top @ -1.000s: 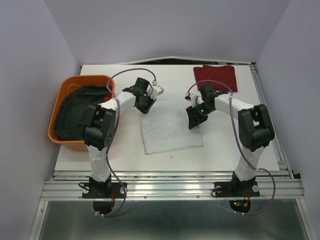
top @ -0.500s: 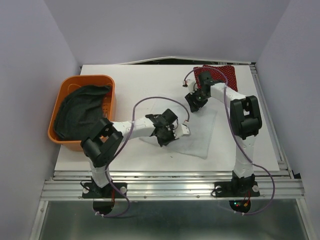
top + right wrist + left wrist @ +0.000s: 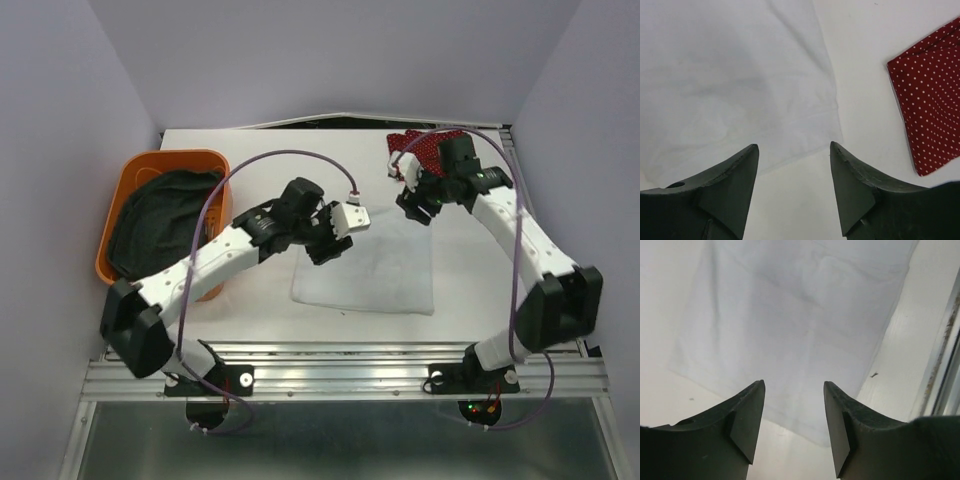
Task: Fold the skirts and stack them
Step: Flatten the skirt out, then fold the skirt
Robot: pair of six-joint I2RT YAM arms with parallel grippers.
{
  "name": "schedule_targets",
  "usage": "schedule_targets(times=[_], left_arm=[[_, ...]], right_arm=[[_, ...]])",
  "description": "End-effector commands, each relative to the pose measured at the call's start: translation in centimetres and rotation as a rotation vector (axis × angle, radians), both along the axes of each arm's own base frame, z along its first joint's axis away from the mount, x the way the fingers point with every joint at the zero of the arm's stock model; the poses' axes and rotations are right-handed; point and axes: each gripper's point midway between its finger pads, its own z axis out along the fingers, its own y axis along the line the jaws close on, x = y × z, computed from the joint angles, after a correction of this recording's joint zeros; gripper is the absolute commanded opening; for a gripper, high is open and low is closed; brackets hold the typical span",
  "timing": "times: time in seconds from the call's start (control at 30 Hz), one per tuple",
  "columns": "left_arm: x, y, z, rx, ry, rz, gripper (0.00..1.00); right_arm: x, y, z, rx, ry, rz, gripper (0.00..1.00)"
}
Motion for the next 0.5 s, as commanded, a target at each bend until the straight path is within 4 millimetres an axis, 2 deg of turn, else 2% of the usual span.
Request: schedule_targets(times=[0.0, 0.03, 0.1, 0.13, 0.17, 0.23, 0.27, 0.4, 0.47], left_arm=[[-2.9, 5.8, -3.0, 0.184, -0.126, -0.131, 0.62], [-3.1, 6.6, -3.7, 0.203, -0.139, -0.137, 0.61], [-3.3, 7.5, -4.5, 0.216, -0.157, -0.138, 0.61], [-3.3, 8.0, -5.3, 0.221, -0.149, -0.12, 0.61], [-3.3, 8.0, -5.5, 0.216, -0.139, -0.111, 0.61], [-3.4, 8.2, -6.4, 0.206, -0.066, -0.096, 0.62], [-3.4, 8.3, -6.3, 0.201, -0.055, -0.091, 0.62], [-2.6, 9.0, -7.4, 0.225, -0.033, -0.066, 0.62], [-2.2, 9.6, -7.7, 0.238, -0.053, -0.064, 0.62]], right_arm=[[-10.6, -2.0, -3.1, -0.127, 0.169, 0.193, 0.63], [-12.3, -2.3, -3.1, -0.154, 0.163, 0.196, 0.63], [-15.3, -2.2, -4.8, -0.202, 0.201, 0.23, 0.62], [-16.9, -2.8, -6.4, -0.236, 0.225, 0.216, 0.61], [-17.8, -2.8, -7.3, -0.264, 0.235, 0.224, 0.61], [-19.3, -3.0, -9.5, -0.336, 0.268, 0.238, 0.59], [-19.2, -2.8, -9.4, -0.342, 0.256, 0.236, 0.59], [-21.6, -3.5, -12.5, -0.405, 0.331, 0.254, 0.58], [-21.5, -3.5, -13.0, -0.428, 0.3, 0.257, 0.58]])
